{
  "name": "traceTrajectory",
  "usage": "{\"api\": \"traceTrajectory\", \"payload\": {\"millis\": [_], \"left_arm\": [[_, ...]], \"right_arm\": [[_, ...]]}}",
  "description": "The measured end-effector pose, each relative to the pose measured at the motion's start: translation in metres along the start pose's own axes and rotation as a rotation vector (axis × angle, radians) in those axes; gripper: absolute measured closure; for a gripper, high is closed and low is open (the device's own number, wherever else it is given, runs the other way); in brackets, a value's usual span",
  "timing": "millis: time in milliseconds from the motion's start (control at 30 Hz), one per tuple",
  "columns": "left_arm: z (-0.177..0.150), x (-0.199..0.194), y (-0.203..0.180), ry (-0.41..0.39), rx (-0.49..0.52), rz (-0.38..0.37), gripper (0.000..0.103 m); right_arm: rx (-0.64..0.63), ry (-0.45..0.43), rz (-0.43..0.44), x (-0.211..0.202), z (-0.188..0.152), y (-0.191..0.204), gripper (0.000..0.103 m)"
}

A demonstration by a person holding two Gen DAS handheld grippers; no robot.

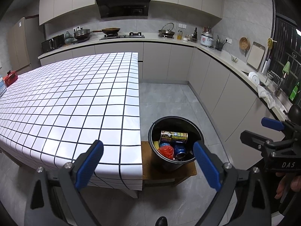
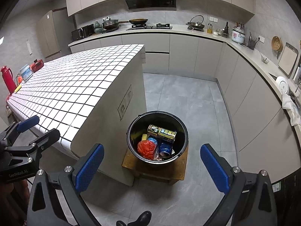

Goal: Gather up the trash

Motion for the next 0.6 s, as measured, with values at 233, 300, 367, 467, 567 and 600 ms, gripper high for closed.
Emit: {"api": "traceTrajectory", "payload": {"millis": [233, 300, 367, 467, 567, 600], "left_arm": [[0.0014, -0.0005, 0.0014, -0.002, -0.002, 0.001, 0.006], [0.0013, -0.0007, 0.0015, -0.001, -0.001, 0.001, 0.006], [0.0016, -0.0013, 0.0014, 0.0, -0.001, -0.001, 0.006], [0.0023, -0.0026, 0.0013, -0.002, 0.0, -0.002, 0.006], [0.0024, -0.0031, 0.0009, -0.004, -0.001, -0.002, 0.006], [0.0026, -0.0036, 0.0008, -0.004, -0.001, -0.002, 0.006]], "right_arm": [[-0.003, 0.0, 0.003, 0.0006, 0.0015, 0.002, 0.0], [-0.003, 0.0, 0.004, 0.0009, 0.0015, 0.0021, 0.0], [-0.002, 0.0, 0.002, 0.0008, 0.0016, 0.0022, 0.0], [-0.001, 0.0, 0.002, 0.0012, 0.0017, 0.0029, 0.0], [-0.001, 0.001, 0.002, 0.0013, 0.0016, 0.0031, 0.0], [-0.001, 0.001, 0.002, 0.0015, 0.0013, 0.0032, 0.0]]}}
Point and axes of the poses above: each gripper's, at about its wrist camera, not at the fingertips, and x roughly the way its jaws point, y to its left, z to its top, the point moved 2 cm from there along x, roughly the way its jaws point, and after that the axes turned 3 degrees about z, right-handed, at the moved point
